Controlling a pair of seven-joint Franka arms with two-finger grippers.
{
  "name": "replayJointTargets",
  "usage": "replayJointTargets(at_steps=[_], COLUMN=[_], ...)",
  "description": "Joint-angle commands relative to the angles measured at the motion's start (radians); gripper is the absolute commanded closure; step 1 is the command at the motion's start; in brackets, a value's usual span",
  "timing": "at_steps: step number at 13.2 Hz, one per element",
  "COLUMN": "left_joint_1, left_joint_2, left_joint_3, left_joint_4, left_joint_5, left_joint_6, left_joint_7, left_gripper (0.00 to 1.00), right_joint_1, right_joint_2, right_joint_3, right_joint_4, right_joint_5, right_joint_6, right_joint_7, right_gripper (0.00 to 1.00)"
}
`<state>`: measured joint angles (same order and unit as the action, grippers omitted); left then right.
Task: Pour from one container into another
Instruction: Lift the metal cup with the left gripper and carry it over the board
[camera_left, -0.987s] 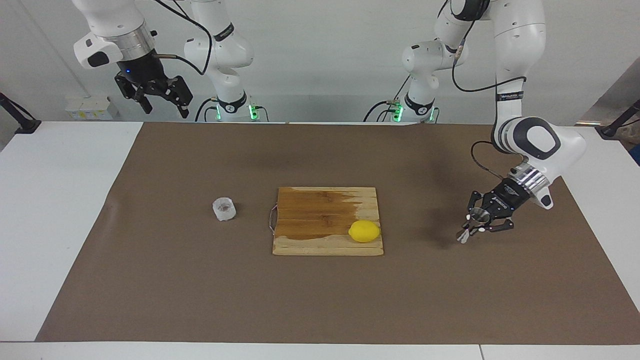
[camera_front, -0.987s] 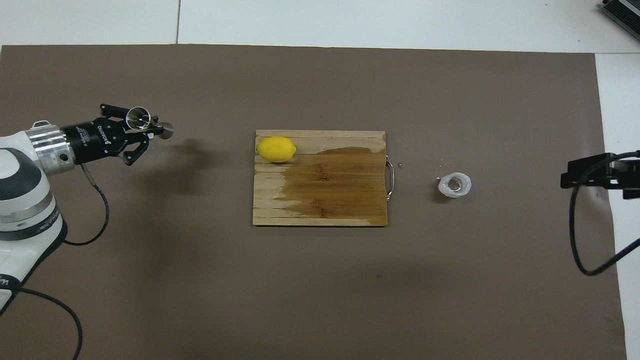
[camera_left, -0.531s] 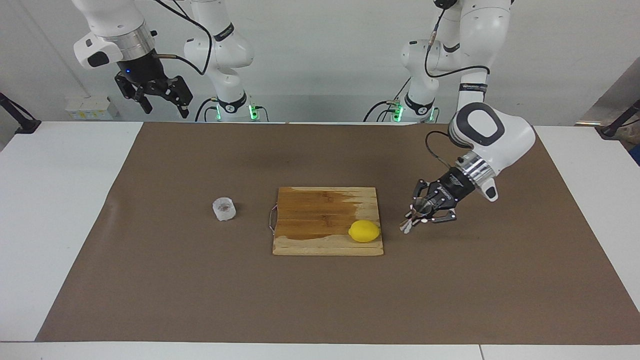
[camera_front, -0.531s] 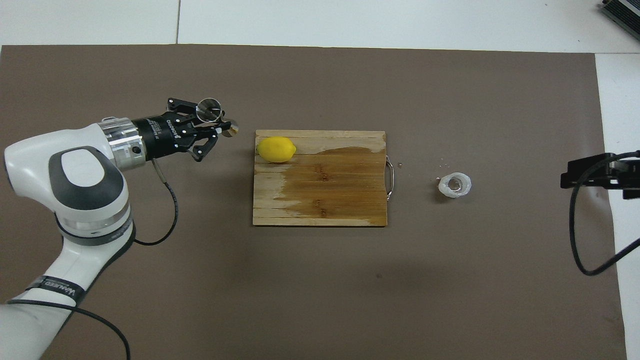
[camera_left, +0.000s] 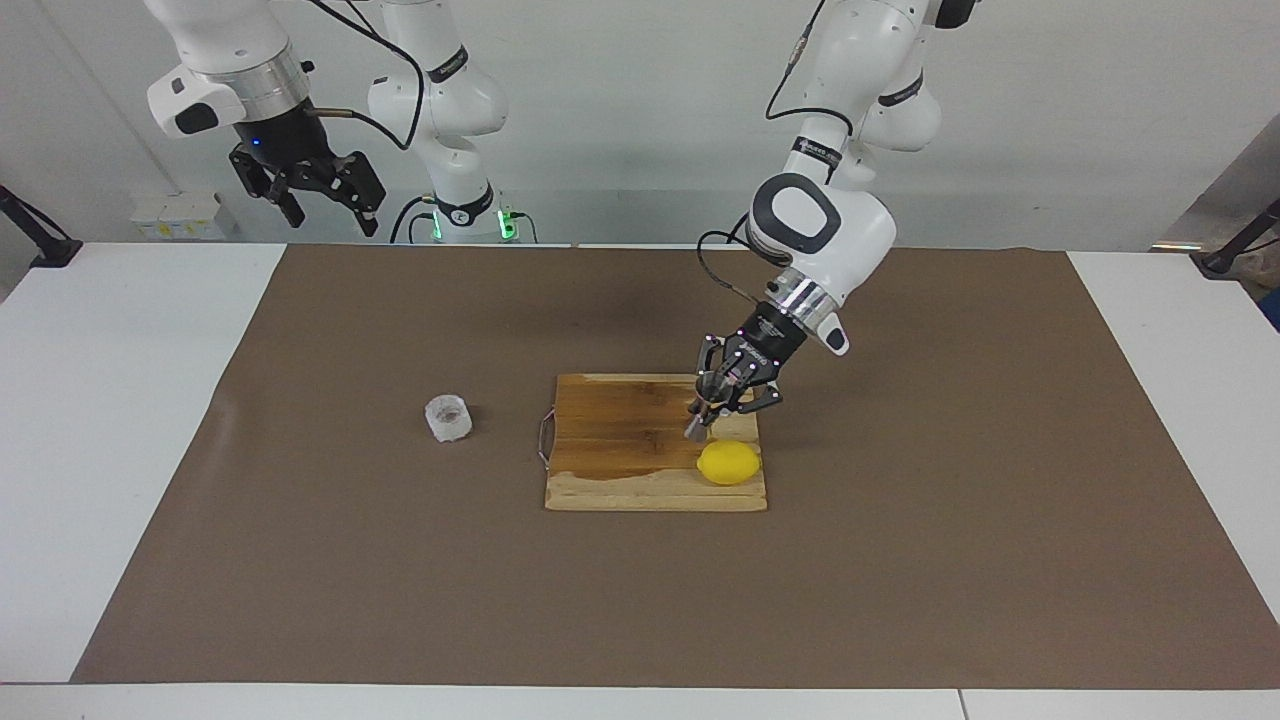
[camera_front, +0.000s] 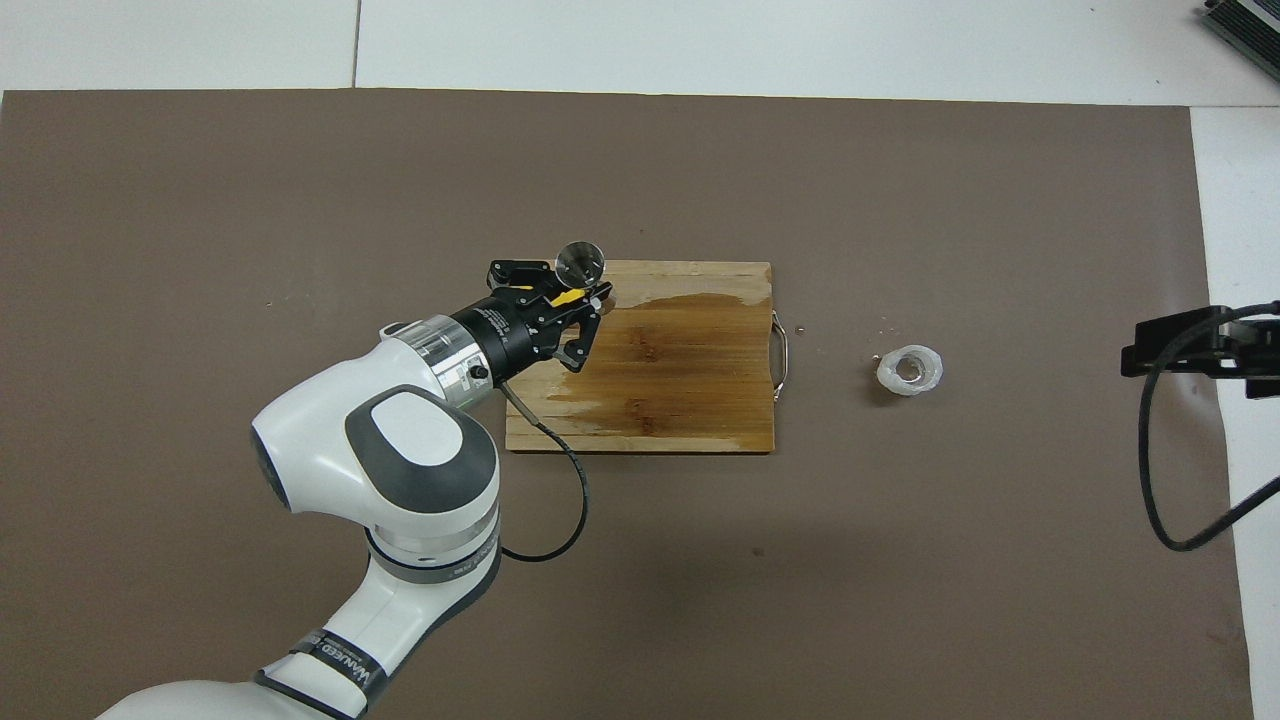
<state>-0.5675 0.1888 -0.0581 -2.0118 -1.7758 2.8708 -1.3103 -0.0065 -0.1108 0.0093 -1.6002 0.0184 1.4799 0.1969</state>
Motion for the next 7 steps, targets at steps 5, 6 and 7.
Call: replayJointTargets(at_steps=[5,6,7], left_joint_1=[-0.089,-0.097,-0.100], left_joint_2=[0.096,0.113,0.132], left_joint_3=[0.023,0.023,0.023], left_joint_4=[0.036,0.053,0.065], left_joint_5=[-0.120,-0.122,-0.122], left_joint_6=[0.038,0.039,0.039], left_joint_7=[0.014,0.020,0.023], left_gripper=[1.00,1.00,1.00], right_joint_1=[-0.010,-0.010,-0.010], right_joint_2=[-0.013,-0.013,-0.013], right_joint_3=[0.004,0.006,0.006], right_joint_4=[-0.010,-0.010,-0.010], right_joint_5=[0.021,0.021,0.021], right_joint_6=[-0.010,-0.010,-0.010], right_joint_7=[0.006,0.006,0.006], right_gripper=[0.00,0.00,0.00])
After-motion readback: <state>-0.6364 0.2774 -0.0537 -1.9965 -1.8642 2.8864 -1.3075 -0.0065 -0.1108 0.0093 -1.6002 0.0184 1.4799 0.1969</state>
